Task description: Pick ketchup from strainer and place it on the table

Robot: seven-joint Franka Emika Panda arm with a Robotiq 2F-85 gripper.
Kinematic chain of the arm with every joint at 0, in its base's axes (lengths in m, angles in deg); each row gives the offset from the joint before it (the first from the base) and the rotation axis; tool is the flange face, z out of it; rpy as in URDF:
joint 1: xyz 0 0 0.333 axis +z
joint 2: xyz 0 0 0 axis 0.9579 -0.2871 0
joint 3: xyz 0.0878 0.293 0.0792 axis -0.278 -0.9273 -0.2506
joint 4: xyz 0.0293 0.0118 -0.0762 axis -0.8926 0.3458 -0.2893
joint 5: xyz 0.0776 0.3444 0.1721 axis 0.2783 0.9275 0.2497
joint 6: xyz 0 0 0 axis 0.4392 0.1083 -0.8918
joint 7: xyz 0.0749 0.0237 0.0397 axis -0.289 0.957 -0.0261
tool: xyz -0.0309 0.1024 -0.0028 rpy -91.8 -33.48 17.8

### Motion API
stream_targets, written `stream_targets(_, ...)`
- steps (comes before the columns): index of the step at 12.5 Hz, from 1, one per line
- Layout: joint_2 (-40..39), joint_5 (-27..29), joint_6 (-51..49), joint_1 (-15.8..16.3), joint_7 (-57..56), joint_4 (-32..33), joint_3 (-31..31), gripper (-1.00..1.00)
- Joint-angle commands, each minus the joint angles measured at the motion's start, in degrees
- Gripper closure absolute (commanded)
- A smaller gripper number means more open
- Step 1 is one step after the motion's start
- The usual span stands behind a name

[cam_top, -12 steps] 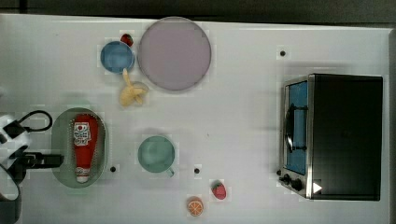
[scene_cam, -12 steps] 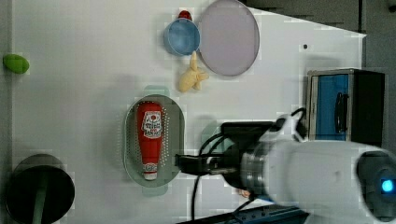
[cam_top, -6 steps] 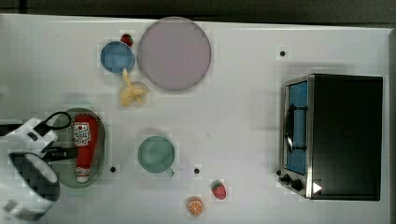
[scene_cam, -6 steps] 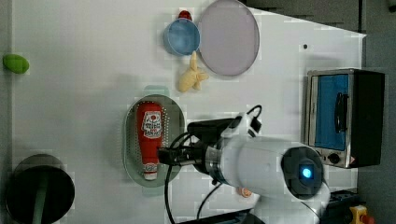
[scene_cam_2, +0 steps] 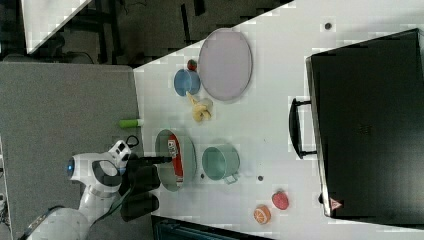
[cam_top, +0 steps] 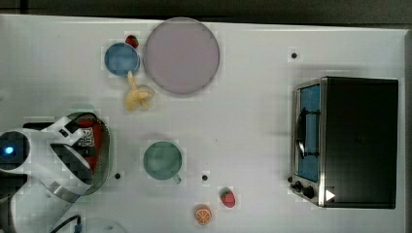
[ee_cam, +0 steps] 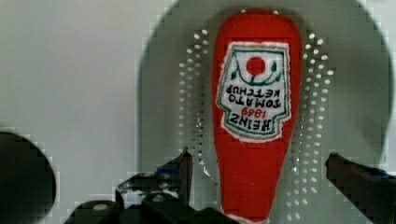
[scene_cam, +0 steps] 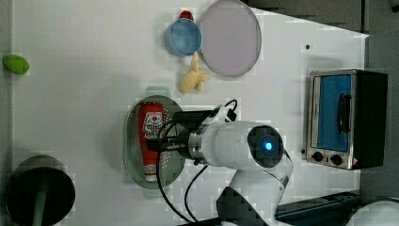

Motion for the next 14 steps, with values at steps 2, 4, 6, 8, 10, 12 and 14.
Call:
stream_targets(2,-3.42,-5.98,4.11,0.78,10.89,0.22,0.52,-1.00)
stream_targets(4,-5.84,-9.18,6.07,1.51,11.61,0.09,1.94,-1.00)
stream_targets(6,-7.62,-11.26,8.09,2.35,11.71,-0.28,3.30,-1.00)
stream_targets(8,-8.45,-11.79,8.62,3.36,11.89,-0.84,4.41,-0.91)
stream_targets(10,-8.47,-11.79,8.71,4.32,11.89,-0.99,5.21,-0.41)
stream_targets(12,-8.15,-11.79,8.61,4.39,11.89,-0.99,5.17,-0.13)
stream_targets(14,-6.03,-11.72,7.52,3.78,11.88,-0.48,4.58,-0.13)
